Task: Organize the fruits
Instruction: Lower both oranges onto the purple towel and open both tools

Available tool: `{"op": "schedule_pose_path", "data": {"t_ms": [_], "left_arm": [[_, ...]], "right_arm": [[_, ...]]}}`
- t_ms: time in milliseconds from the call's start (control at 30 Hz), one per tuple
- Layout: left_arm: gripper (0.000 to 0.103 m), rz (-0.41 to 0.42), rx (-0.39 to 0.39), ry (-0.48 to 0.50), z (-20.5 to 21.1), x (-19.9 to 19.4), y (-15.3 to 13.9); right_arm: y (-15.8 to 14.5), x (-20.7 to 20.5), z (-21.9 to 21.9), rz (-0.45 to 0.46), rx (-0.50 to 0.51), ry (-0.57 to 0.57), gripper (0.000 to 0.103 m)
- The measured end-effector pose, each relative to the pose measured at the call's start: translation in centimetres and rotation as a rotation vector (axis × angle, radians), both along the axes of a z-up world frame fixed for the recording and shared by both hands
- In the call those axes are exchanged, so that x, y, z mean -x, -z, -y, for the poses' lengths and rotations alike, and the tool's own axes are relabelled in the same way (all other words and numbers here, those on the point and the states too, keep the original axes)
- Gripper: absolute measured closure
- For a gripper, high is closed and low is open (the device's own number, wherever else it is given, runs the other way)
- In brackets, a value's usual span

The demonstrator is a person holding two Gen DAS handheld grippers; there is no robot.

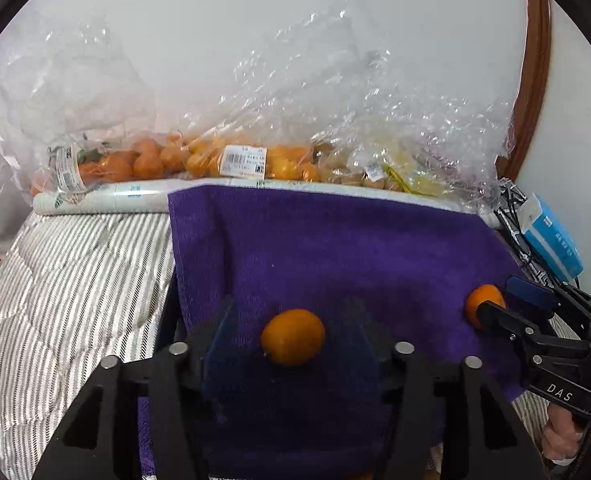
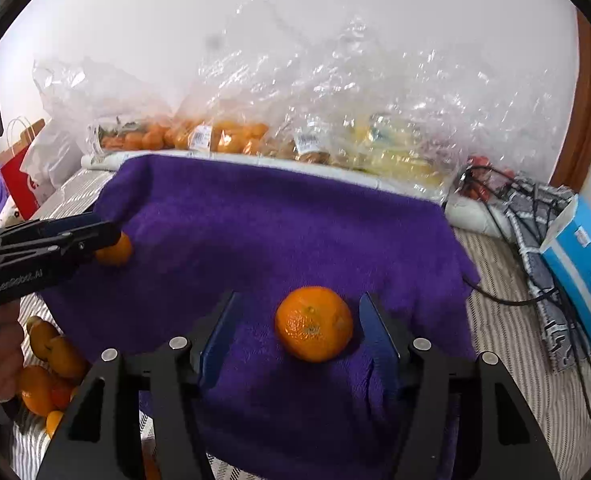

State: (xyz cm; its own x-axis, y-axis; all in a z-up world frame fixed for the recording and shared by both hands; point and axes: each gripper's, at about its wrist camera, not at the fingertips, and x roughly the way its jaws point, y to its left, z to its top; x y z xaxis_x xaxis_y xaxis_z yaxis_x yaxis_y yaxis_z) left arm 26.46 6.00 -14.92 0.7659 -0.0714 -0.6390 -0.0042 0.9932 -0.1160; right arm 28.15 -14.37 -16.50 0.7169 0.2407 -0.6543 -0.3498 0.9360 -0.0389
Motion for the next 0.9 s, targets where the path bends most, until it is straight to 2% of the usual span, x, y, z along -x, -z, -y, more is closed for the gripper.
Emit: {"op": "schedule_pose_path", "data": {"t_ms": [100,233,500,633,900], "left_arm": [[0.048,0.015,0.013,-0.002,-0.1,0.2,-0.3],[0.048,0.041,0.013,-0.019,-0.2,0.6,-0.9],[0.048,0.099,0.054,-0.072,-1.0,1.9,-3.5],[0.048,0.084,0.079,-0.096,-1.8,3.5,-4.2],[0.048,0.080,0.060,-0.078,-2.3,7.5,-4.9]], "right_arm": [[-0.3,0.4,-0.1,0.022,0.004,0.006,0.041],[-1.3,1.3,0.1,0.066,-0.039,-0.007,0.041],[-4.6,3.8,0.0,0.192,-0.061,-0.017,0.041],[-6.3,4.9,0.0,0.174,-0.092,-0.010,0.041],[-7.6,8.8,-0.2,0.133,-0.156,0.012,0.041]]}}
